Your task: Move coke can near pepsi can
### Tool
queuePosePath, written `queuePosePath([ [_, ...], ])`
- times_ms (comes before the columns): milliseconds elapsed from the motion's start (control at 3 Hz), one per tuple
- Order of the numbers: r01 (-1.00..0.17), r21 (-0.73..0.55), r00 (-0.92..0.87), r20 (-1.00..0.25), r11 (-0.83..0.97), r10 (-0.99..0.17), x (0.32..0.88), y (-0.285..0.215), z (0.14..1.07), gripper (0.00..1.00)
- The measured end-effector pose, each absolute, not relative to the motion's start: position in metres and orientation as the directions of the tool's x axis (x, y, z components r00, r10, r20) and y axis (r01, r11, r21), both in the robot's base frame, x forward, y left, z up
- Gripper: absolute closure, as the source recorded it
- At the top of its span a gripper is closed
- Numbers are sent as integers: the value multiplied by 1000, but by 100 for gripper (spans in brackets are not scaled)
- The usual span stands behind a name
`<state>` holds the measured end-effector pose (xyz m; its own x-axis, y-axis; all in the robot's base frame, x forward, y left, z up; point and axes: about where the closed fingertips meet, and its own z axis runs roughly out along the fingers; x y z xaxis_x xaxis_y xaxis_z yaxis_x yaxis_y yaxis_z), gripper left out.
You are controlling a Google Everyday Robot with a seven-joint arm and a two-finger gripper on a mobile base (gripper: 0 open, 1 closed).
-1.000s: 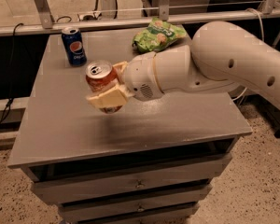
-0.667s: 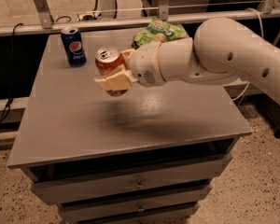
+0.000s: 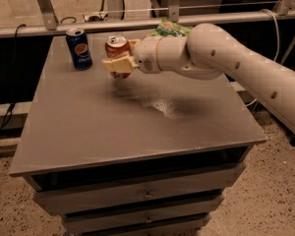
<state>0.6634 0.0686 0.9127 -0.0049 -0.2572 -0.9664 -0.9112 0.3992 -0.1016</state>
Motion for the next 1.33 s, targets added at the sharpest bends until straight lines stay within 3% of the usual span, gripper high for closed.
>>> queuePosePath([
  [333,-908,-85,-21,-968,409,-249,711,90,894,100],
  [667,-898,-67,-52,-965,434,-256,741,102,881,82],
  [1333,-890,-51,-72,-966,453,-250,758,111,875,36],
])
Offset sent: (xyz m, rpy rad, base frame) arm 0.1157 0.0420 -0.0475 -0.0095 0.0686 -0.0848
